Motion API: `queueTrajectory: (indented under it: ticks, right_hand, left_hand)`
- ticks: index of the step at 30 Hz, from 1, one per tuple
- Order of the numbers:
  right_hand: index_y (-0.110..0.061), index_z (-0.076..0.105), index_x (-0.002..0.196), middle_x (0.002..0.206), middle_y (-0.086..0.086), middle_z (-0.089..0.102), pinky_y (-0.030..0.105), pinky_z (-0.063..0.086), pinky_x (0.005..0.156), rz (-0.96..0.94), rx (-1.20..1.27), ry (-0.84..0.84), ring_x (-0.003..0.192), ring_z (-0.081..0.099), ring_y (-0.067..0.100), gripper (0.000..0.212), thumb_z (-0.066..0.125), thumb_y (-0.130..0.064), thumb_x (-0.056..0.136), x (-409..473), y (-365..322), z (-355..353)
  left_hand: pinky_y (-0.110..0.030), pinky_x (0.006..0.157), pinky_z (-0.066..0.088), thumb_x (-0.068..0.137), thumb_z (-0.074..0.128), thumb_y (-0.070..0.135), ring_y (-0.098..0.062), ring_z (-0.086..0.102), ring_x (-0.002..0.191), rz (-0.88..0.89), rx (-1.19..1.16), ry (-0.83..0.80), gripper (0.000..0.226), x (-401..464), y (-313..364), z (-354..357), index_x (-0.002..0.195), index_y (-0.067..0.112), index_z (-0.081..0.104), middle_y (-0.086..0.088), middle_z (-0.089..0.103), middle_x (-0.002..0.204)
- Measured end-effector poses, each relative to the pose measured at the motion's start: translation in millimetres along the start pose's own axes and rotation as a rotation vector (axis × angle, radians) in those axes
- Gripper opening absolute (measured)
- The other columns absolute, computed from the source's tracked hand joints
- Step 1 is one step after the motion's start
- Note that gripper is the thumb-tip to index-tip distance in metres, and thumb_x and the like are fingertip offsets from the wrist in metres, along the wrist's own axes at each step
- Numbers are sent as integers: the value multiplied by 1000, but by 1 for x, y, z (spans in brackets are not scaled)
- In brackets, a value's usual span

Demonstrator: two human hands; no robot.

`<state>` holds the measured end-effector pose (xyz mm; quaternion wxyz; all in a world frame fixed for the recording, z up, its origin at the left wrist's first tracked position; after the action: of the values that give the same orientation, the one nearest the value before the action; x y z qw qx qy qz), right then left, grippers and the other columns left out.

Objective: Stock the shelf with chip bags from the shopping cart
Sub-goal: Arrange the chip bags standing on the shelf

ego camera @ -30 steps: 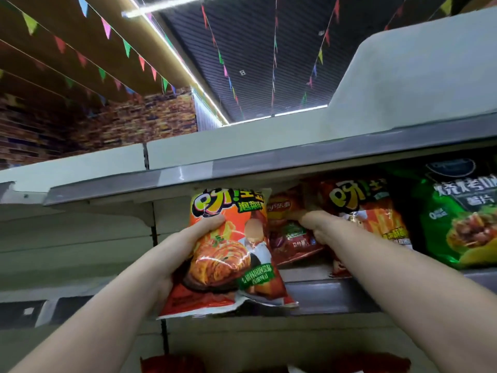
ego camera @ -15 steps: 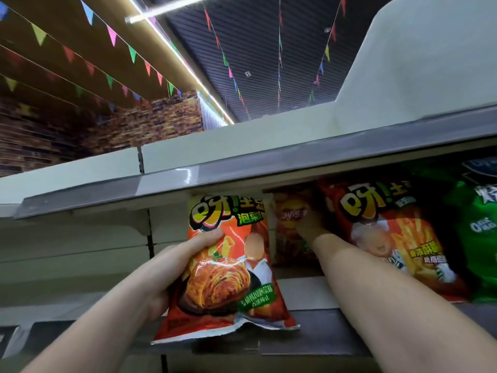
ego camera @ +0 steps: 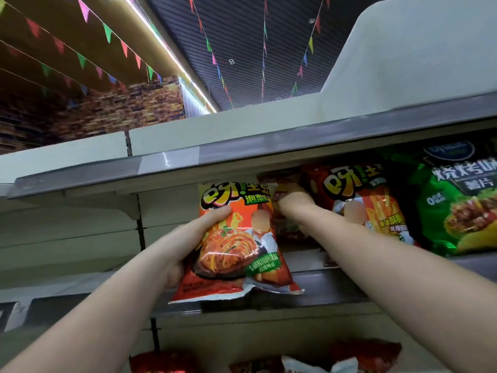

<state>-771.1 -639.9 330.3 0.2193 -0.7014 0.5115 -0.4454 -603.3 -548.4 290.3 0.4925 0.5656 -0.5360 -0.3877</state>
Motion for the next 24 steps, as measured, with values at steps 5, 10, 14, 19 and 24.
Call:
queueTrajectory:
  ticks: [5,10,14,19,24]
  right_hand:
    - [-5,59,119,117,16,61,31,48,83,-39,113,118,108,57,34,34,45,-6,88,-22,6,-31]
    - [-13,48,132,127,12,55,24,36,75,-108,-61,125,112,51,29,41,44,-8,91,-41,9,-51]
    - [-15,43,137,129,11,54,24,40,77,-132,-102,83,109,53,26,46,43,-7,91,-37,13,-51]
    - [-20,36,142,139,7,47,24,44,78,-154,-88,-5,96,53,17,49,42,-10,94,-30,17,-41]
    - [-18,32,144,140,8,45,22,39,80,-130,-54,-20,107,52,19,49,40,-10,97,-18,21,-38]
  left_hand:
    - [-30,60,57,75,69,49,-21,69,60,-33,-56,-22,41,12,6,29,95,13,67,-9,74,78]
    - [-30,50,56,81,70,41,-23,69,58,-44,-67,66,40,43,14,45,105,10,61,-10,73,75]
    - [-43,88,54,85,66,42,-29,68,91,-10,-18,149,45,72,12,49,116,9,61,-14,70,103]
    - [-46,97,49,90,63,34,-30,64,105,50,-91,129,30,97,10,62,109,10,61,-14,67,116]
    - [-42,92,52,92,60,34,-31,64,104,128,-76,144,31,114,8,70,113,11,57,-14,65,118]
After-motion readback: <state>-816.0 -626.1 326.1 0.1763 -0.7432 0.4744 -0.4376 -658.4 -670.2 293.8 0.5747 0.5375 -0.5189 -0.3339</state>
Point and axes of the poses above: each hand's wrist, its own x-axis towards the middle knuckle, its own z-axis out of the palm, y = z × x, the point moved 8 cm from there along x, towards the middle knuckle
